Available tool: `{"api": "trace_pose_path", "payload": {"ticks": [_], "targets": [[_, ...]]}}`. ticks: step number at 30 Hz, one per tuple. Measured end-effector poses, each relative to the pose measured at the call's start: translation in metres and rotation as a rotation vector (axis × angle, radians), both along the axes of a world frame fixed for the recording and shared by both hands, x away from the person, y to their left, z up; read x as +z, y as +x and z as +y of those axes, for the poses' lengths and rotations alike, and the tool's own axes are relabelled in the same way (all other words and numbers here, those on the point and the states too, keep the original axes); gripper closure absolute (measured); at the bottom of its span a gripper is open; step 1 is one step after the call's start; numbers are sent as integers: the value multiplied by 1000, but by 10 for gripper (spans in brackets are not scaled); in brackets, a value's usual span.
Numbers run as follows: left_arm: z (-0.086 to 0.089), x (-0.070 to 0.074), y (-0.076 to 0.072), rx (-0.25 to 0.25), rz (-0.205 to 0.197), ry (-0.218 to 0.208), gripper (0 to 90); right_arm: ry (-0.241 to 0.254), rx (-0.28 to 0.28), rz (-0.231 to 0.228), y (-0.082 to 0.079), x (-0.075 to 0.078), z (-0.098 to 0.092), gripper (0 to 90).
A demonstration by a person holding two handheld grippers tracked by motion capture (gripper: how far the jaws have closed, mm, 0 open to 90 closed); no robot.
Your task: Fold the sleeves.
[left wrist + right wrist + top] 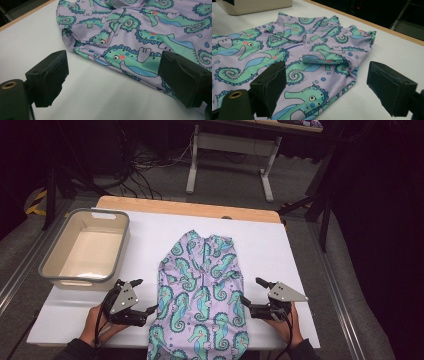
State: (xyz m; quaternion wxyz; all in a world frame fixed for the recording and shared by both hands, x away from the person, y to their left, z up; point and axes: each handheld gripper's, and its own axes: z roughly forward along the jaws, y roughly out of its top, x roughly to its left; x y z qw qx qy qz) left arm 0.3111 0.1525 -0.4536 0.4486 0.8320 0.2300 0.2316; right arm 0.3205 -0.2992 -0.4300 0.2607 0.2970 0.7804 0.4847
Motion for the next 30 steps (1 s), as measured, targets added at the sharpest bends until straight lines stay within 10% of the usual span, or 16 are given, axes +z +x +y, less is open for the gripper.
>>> {"api": "trace_pose_path", "payload": {"ticks": [30], "targets": [[10,-4,-7,28,18,3,113,15,34,9,11,0,7,166]]}}
